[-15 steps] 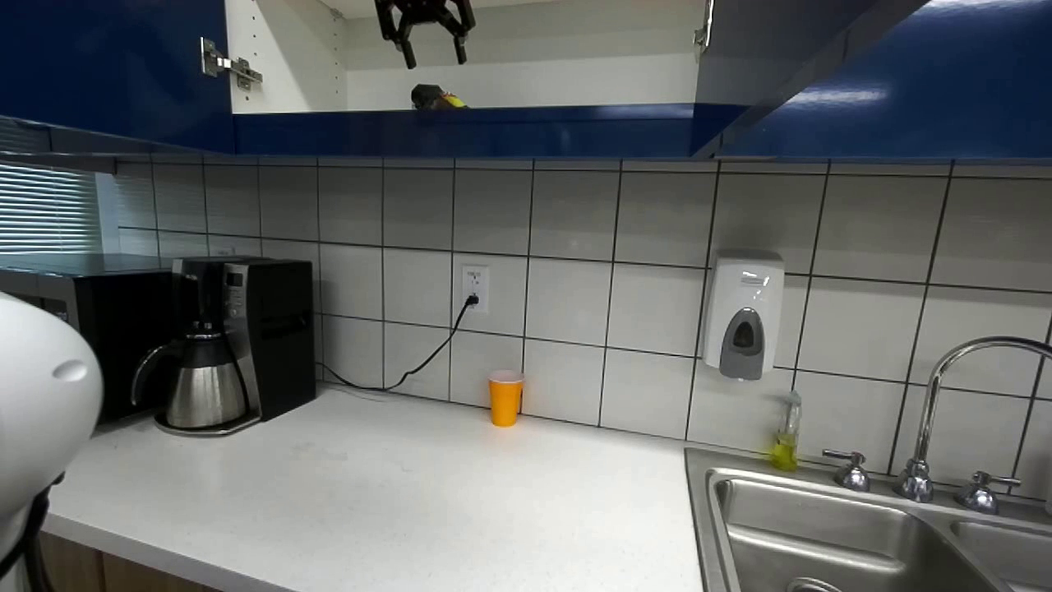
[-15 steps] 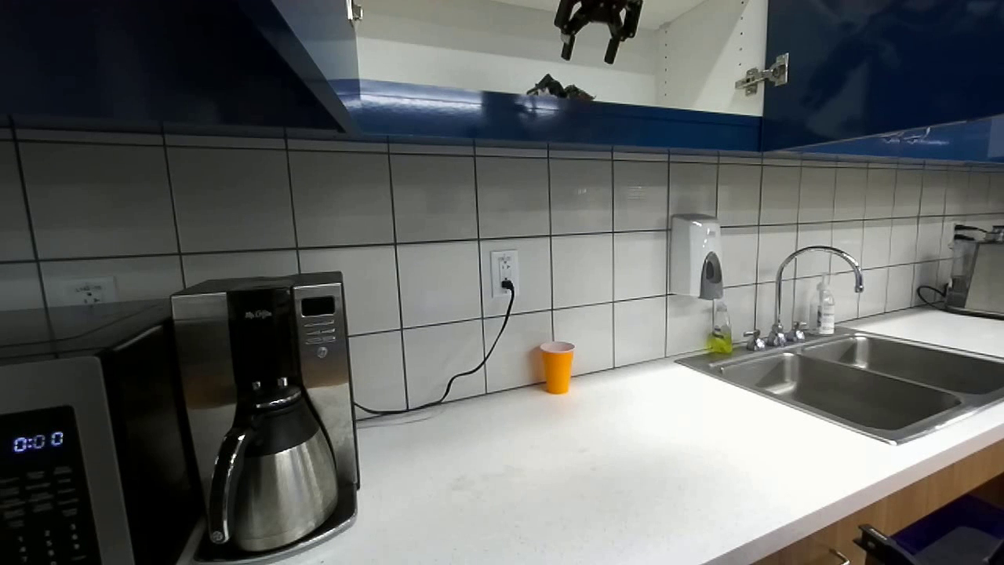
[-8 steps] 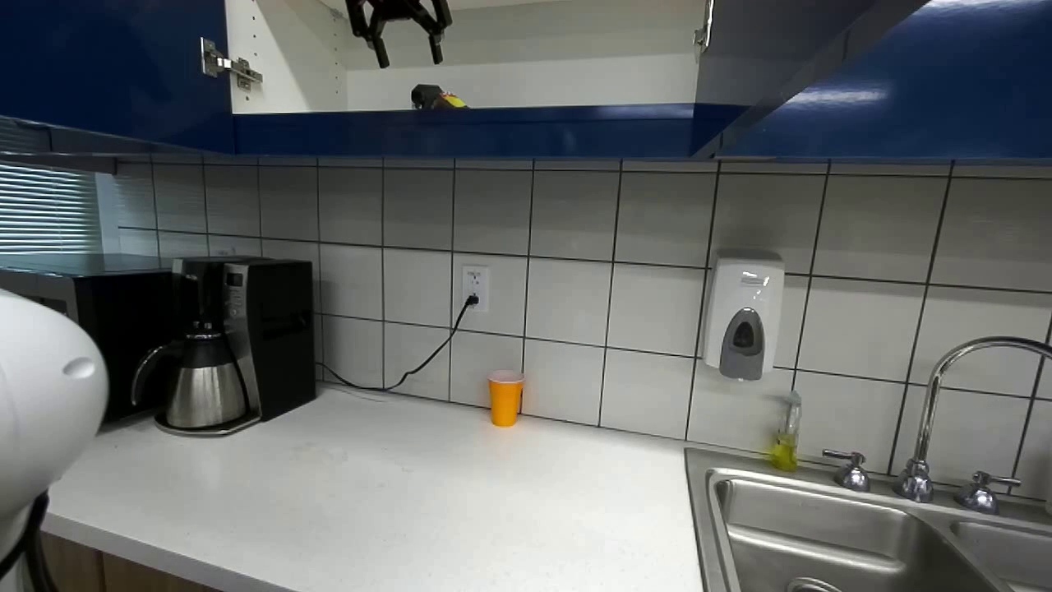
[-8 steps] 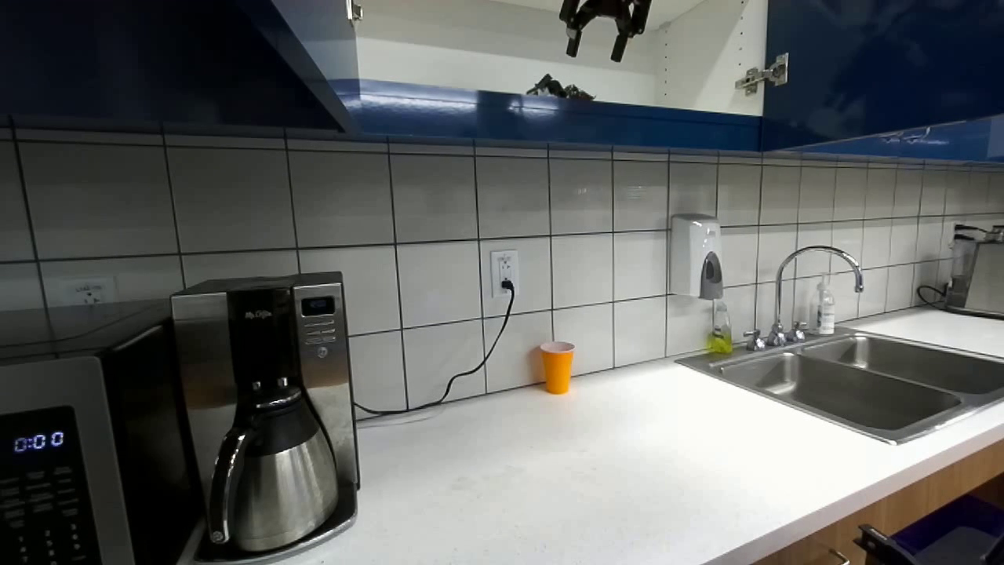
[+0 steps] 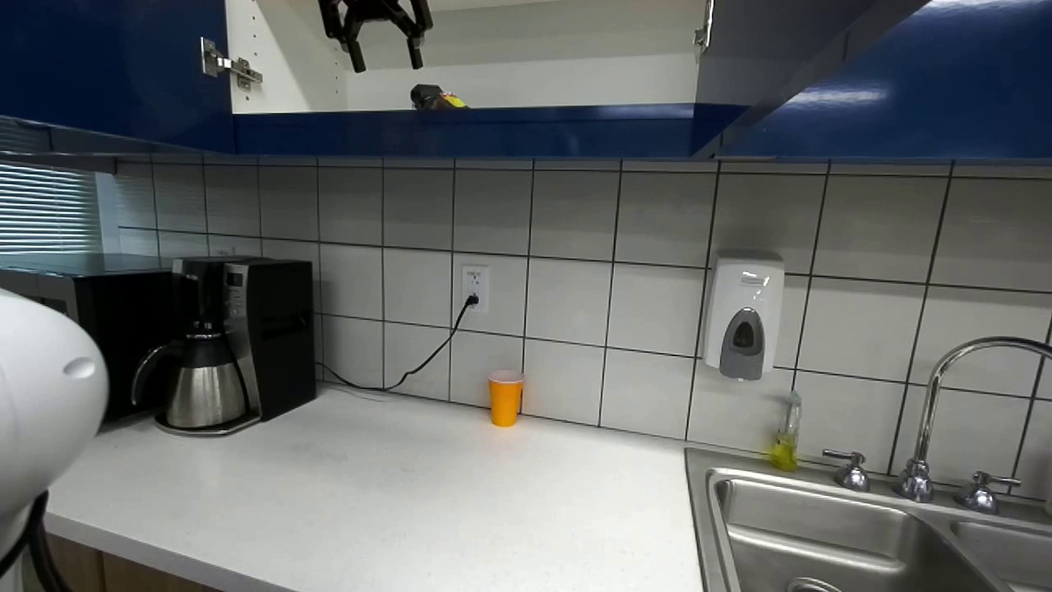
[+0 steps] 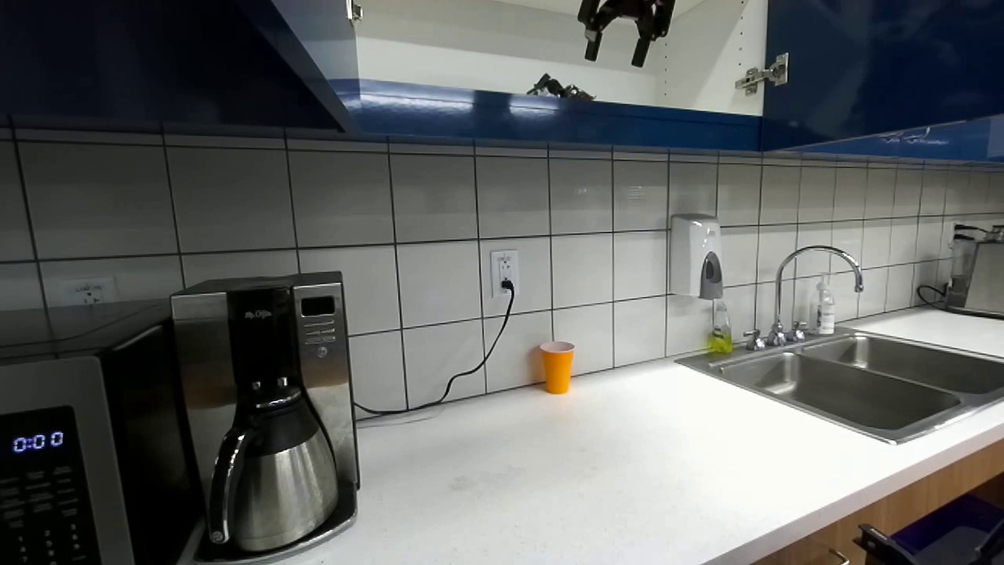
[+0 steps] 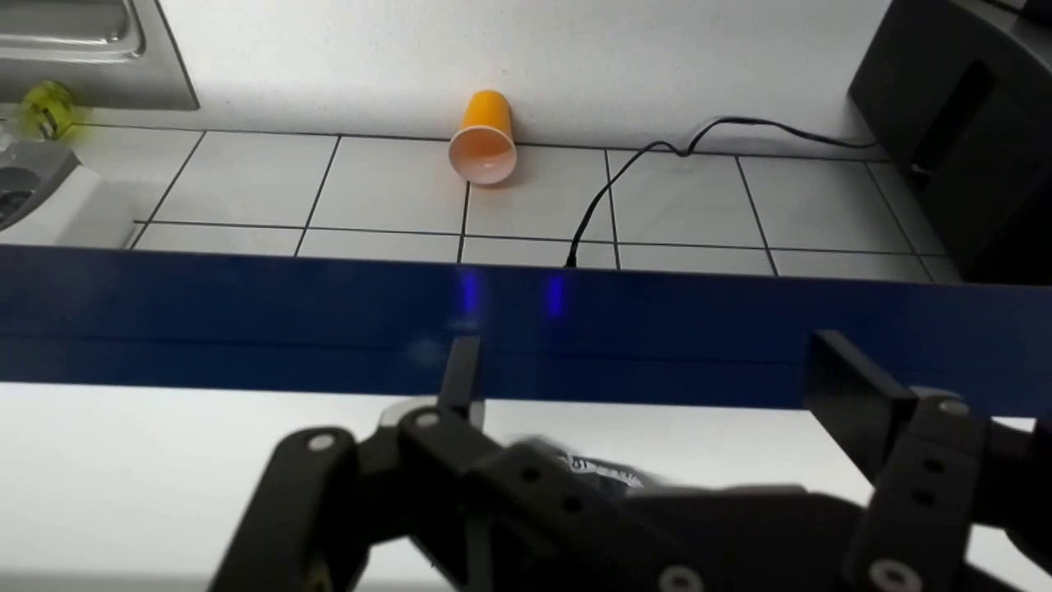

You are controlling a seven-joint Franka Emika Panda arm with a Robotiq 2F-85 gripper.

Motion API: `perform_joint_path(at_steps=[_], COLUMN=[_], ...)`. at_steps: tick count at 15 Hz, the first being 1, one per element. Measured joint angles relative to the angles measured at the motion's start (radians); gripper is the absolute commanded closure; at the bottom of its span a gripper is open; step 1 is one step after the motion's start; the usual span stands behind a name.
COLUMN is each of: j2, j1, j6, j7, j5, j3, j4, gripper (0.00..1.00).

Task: Put the black packet inside the cabinet

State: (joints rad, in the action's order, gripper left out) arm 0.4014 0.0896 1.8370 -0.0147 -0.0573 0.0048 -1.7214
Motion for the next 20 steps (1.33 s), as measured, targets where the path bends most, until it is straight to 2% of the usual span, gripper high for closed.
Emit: perform_joint_path(at_steps=[9,20], j2=[0.121,0.152], j1=[-0.002,-0.011], j6=[-0.063,-0.081], j7=[0.005,0.005], j5=[0.062,0.162], j3=[-0.003,-0.039], j4=[-0.153,-0.34], gripper=[0.0,0.0])
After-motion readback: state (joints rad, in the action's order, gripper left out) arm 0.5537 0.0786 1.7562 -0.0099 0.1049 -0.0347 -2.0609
